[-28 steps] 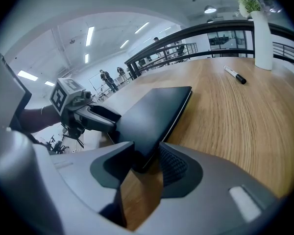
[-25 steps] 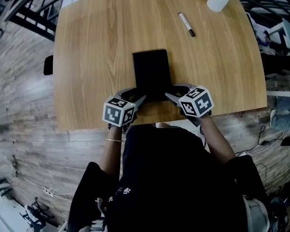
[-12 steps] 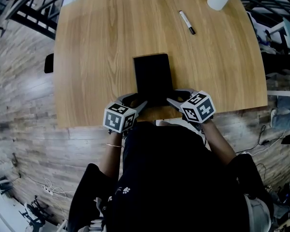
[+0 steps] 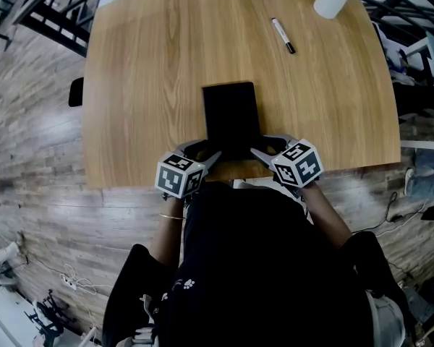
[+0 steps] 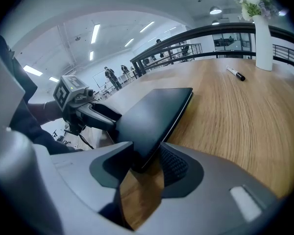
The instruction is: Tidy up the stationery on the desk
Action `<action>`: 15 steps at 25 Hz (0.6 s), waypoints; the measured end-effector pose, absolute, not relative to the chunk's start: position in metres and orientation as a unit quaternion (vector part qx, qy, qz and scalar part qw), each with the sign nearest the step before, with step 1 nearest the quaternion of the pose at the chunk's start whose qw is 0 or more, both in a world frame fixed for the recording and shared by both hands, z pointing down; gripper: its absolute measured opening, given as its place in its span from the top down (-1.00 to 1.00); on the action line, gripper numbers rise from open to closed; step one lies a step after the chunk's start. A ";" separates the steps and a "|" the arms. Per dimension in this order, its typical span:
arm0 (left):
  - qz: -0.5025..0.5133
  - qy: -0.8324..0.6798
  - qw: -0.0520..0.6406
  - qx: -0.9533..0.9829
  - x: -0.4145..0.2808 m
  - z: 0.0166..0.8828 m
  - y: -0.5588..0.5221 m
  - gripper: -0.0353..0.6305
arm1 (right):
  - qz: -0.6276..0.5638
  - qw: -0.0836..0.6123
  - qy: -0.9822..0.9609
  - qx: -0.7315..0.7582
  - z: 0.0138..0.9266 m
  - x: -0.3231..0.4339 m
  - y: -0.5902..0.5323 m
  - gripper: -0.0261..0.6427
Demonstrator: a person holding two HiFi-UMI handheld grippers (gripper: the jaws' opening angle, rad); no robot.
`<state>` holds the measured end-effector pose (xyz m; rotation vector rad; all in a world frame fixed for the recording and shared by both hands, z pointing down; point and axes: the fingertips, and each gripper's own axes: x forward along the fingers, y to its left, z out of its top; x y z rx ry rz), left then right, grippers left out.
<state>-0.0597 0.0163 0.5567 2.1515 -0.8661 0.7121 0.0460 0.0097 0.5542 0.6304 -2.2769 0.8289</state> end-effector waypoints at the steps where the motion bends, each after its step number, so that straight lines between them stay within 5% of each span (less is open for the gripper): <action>1: 0.274 -0.334 0.350 0.831 -0.060 0.557 0.016 0.30 | 0.313 0.313 -0.864 0.239 0.554 0.046 0.010 0.40; 11: 0.241 -0.350 0.348 0.836 -0.073 0.545 0.007 0.34 | 0.298 0.290 -0.867 0.275 0.545 0.057 -0.006 0.39; 15: 0.203 -0.380 0.323 0.842 -0.081 0.522 -0.010 0.55 | 0.284 0.248 -0.873 0.308 0.526 0.065 -0.022 0.65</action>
